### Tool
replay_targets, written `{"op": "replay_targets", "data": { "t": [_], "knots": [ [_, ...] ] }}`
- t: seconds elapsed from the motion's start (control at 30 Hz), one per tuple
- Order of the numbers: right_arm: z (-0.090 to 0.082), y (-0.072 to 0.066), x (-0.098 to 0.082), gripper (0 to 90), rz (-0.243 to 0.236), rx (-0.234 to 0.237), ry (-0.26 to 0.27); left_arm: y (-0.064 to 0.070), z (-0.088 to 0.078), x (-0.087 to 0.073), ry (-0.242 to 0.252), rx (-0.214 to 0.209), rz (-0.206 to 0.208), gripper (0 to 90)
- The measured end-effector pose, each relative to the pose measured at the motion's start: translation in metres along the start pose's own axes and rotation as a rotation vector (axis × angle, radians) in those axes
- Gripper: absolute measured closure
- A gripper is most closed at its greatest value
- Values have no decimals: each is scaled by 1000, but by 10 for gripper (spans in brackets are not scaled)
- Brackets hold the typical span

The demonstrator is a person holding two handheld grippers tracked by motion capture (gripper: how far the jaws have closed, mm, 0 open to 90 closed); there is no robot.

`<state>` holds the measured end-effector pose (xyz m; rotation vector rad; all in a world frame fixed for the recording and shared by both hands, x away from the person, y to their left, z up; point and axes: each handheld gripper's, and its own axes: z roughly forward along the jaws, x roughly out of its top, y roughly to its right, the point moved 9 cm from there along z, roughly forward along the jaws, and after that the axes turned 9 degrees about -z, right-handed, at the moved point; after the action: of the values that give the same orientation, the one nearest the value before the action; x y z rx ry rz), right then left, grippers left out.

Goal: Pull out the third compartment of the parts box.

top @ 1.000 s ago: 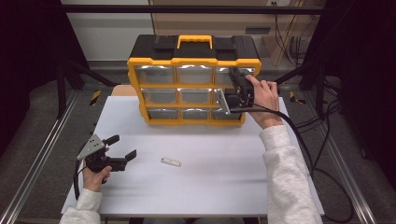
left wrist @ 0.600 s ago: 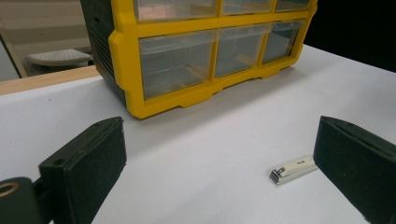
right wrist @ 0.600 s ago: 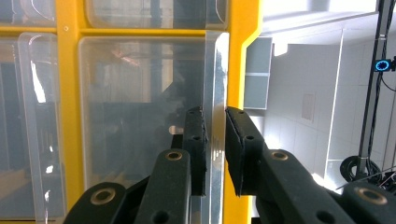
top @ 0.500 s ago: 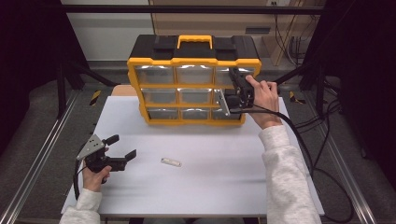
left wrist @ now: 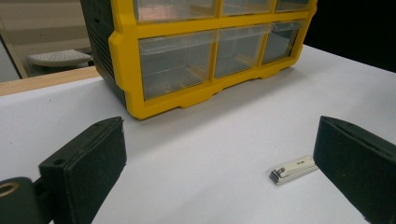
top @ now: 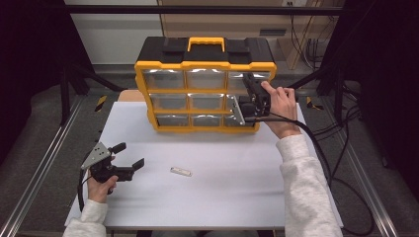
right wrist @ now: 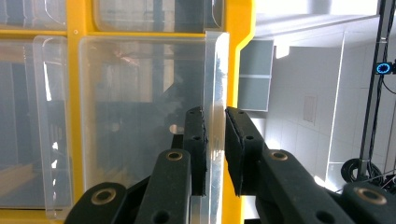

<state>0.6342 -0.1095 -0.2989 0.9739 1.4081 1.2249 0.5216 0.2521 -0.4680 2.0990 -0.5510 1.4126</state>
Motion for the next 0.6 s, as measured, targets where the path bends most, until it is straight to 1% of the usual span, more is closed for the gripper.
{"op": "replay_targets", "data": {
  "t": [0.6],
  "knots": [
    [-11, -1, 2, 790, -5, 15, 8, 0, 0, 0, 2, 2, 0, 20]
  ]
}}
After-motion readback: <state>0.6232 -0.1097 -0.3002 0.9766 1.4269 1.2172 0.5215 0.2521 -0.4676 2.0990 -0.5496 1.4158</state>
